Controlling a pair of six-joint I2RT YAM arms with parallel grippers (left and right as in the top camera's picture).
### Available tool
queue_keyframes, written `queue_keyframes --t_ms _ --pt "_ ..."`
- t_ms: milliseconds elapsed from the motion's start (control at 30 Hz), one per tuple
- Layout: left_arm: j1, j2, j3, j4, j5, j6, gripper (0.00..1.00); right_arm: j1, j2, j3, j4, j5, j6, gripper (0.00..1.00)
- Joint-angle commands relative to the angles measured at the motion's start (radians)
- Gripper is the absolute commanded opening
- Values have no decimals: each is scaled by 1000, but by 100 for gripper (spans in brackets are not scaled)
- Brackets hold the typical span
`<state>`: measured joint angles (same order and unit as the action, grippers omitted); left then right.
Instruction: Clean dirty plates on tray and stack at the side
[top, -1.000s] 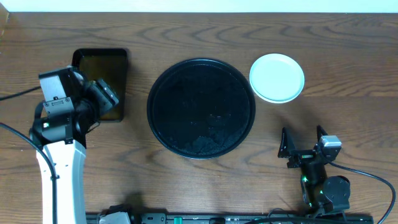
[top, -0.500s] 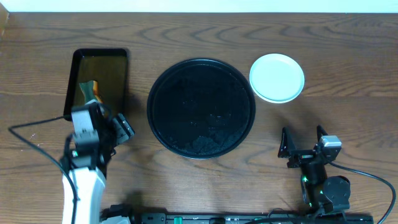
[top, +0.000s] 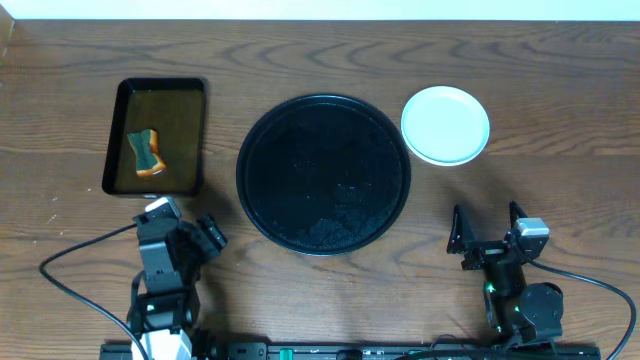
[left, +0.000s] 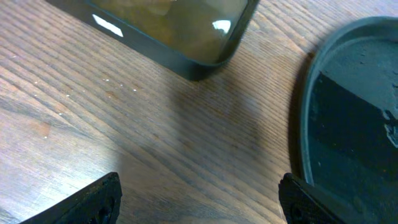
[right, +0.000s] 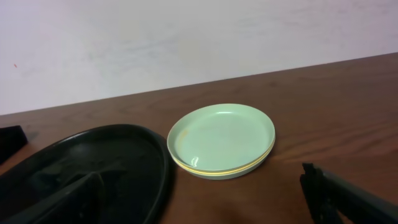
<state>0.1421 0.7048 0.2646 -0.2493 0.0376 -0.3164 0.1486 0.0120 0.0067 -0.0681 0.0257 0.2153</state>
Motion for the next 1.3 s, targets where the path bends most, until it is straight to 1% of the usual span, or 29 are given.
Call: queue_keyframes --t_ms 0,233,333,467,600,933,1067,1267 --pt "-42 -53 -14 8 -59 10 81 -11 -7 -1 -4 -1 -14 99" --pt "-118 -141 -51 8 -129 10 82 -11 -7 -1 -4 0 -14 99" --pt "-122 -183 -89 16 -129 9 81 -11 -7 -1 -4 0 -14 99" --pt "-122 -250 -163 93 -129 9 81 -11 -7 -1 -4 0 -14 99" --pt "-122 -335 -229 126 -128 9 81 -11 -7 -1 -4 0 -14 99" --pt "-122 -476 -242 143 -72 11 81 -11 -7 -1 -4 0 -14 99" --pt "-134 -560 -248 156 -11 87 81 -11 -7 -1 -4 -1 -14 99" --pt "-146 -650 -260 183 4 121 81 -11 -7 -1 -4 -1 -14 99"
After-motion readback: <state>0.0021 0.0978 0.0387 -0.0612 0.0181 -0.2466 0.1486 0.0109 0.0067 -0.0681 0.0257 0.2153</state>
